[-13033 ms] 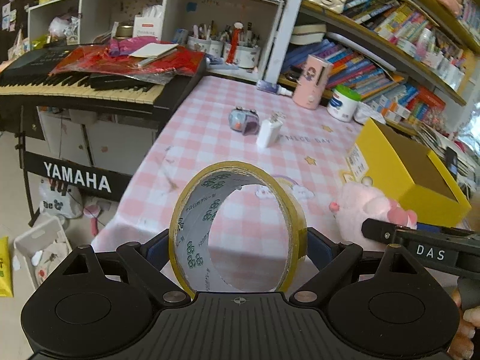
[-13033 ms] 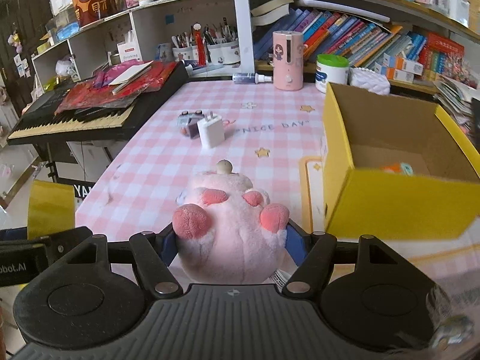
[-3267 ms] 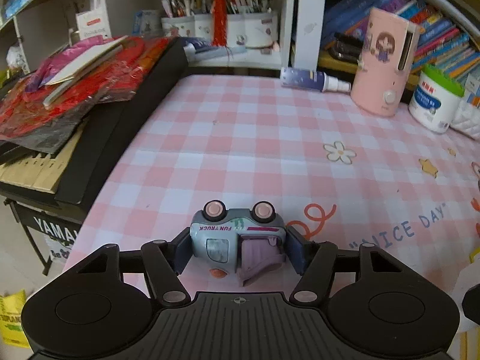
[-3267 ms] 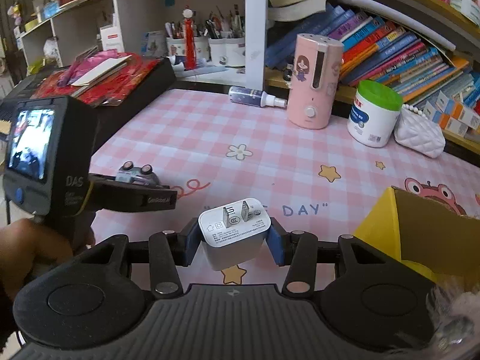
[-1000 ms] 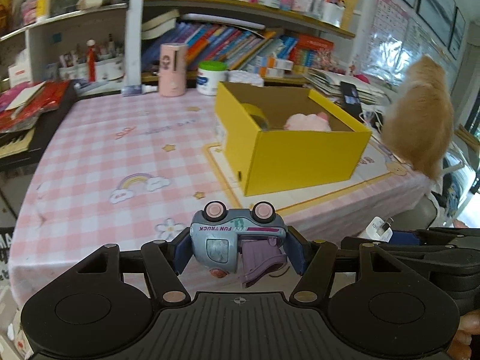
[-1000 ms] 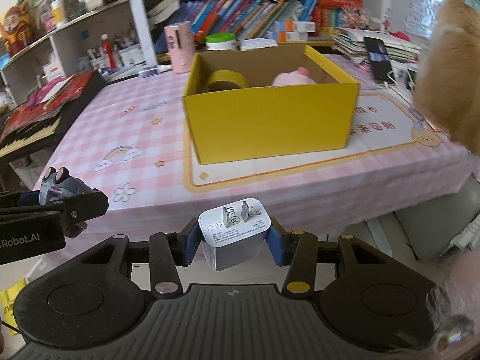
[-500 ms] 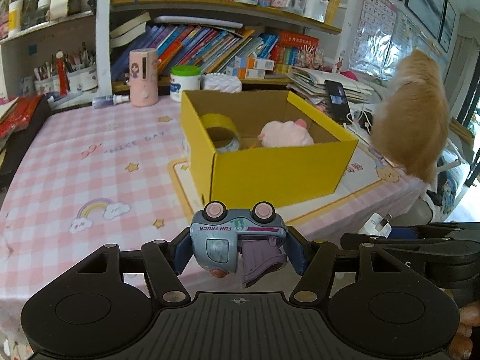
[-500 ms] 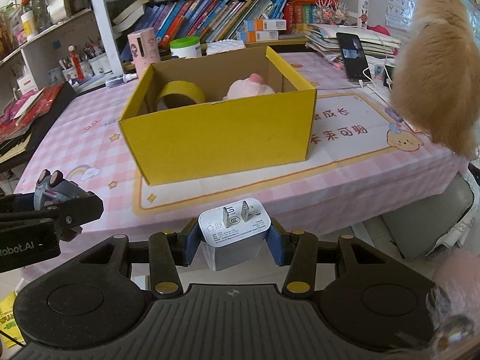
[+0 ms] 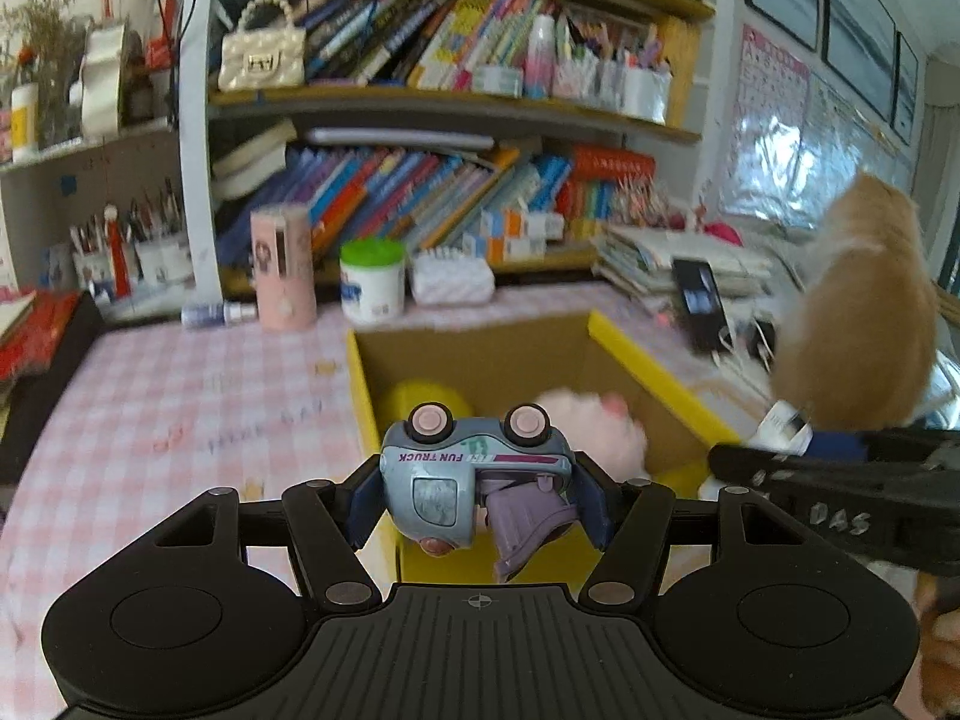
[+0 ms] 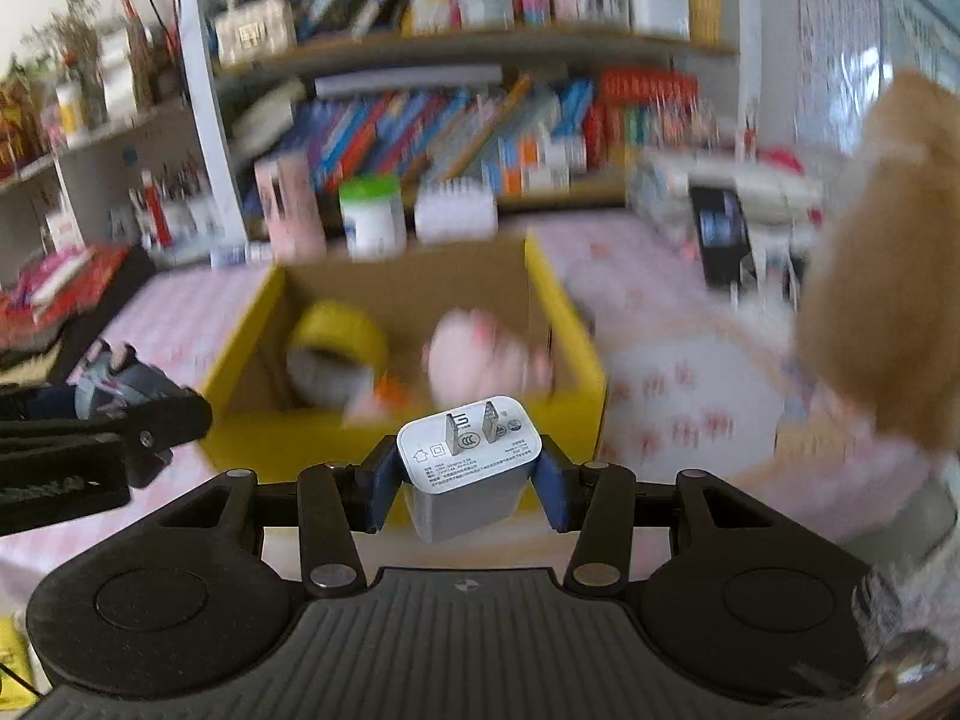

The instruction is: Organize objects

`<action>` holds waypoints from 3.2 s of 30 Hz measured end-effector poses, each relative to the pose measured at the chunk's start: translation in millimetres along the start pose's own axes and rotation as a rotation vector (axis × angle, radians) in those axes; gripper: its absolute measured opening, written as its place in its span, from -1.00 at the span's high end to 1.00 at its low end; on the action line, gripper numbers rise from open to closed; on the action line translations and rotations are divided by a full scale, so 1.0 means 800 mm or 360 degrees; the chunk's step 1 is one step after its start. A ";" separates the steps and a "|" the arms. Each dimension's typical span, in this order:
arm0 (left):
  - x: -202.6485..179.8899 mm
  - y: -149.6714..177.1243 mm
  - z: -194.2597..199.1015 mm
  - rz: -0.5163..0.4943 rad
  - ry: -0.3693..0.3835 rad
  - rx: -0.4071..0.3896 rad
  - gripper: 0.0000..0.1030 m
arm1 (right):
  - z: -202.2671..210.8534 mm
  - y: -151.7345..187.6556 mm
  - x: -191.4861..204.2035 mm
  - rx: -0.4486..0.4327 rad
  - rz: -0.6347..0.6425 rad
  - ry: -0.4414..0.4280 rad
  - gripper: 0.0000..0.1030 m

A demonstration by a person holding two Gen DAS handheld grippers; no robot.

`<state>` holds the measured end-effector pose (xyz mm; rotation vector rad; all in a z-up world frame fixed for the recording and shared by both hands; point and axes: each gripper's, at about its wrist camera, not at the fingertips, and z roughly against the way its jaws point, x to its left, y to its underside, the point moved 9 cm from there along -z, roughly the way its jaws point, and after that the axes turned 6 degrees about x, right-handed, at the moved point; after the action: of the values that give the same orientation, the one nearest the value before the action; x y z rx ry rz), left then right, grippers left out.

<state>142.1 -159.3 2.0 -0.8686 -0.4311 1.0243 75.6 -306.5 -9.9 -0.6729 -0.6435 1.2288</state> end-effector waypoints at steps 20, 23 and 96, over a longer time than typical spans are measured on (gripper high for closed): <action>-0.015 0.012 -0.145 -0.0105 -0.0231 0.0388 -0.23 | -0.110 -0.079 0.010 0.0121 0.0208 -0.0413 0.14; -0.012 0.015 -0.147 -0.0057 -0.0227 0.0396 -0.28 | -0.124 -0.070 0.014 0.0182 0.0220 -0.0452 0.14; 0.090 0.127 0.126 0.0369 -0.0736 0.0097 -0.97 | 0.039 0.085 0.091 0.0055 0.0167 0.0054 -1.00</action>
<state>51.2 -29.7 -23.2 -0.6316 -0.6947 1.4532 25.4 -218.5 -35.4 -0.7044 -0.5633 1.3202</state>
